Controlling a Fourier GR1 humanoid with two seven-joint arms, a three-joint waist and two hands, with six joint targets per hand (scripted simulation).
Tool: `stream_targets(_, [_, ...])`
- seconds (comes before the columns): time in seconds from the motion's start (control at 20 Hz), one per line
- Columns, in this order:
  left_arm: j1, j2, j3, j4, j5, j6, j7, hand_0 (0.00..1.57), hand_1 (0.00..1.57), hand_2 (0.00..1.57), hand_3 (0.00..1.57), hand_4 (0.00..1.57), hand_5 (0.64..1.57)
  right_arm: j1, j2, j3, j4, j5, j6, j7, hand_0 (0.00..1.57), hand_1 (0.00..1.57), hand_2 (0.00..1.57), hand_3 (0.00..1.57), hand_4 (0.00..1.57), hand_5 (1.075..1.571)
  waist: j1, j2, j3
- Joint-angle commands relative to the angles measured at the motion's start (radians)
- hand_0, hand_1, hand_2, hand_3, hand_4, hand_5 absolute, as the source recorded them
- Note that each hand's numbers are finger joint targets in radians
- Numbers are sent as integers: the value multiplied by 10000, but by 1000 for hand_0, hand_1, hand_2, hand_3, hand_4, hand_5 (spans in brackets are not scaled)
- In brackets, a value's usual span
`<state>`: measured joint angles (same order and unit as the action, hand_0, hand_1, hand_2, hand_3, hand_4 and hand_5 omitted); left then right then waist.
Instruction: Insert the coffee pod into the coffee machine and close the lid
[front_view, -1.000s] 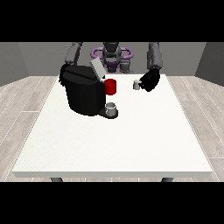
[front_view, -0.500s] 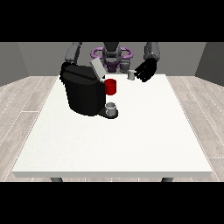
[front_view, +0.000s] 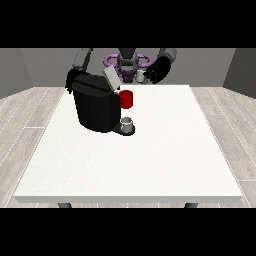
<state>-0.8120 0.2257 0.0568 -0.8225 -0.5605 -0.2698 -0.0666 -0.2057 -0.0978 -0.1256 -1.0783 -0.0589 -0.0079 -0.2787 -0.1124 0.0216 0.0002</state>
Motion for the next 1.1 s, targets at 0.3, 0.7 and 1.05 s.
stream_targets(0.3, [-1279, 261, 790, 272, 295, 321, 655, 1352, 1352, 1398, 1316, 611, 1571, -1042, -306, -141, -559, -298, 197, 403, 0, 0, 0, 0, 219, 1571, -691, 1081, -3])
stream_targets(0.7, [-2597, 1198, 1498, 750, 583, 333, 674, 1401, 1401, 1449, 1378, 618, 1571, -1087, 80, 360, -590, -116, 573, -534, 0, 0, 0, 0, 125, 1571, -1150, 2274, 0])
stream_targets(1.05, [-3187, 1565, 1988, 1052, 955, 275, 1062, 1452, 1452, 1483, 1390, 595, 1571, -1326, -715, 133, -314, -517, 1901, -849, 0, 0, 0, 0, 183, 1571, -1413, 2655, 1])
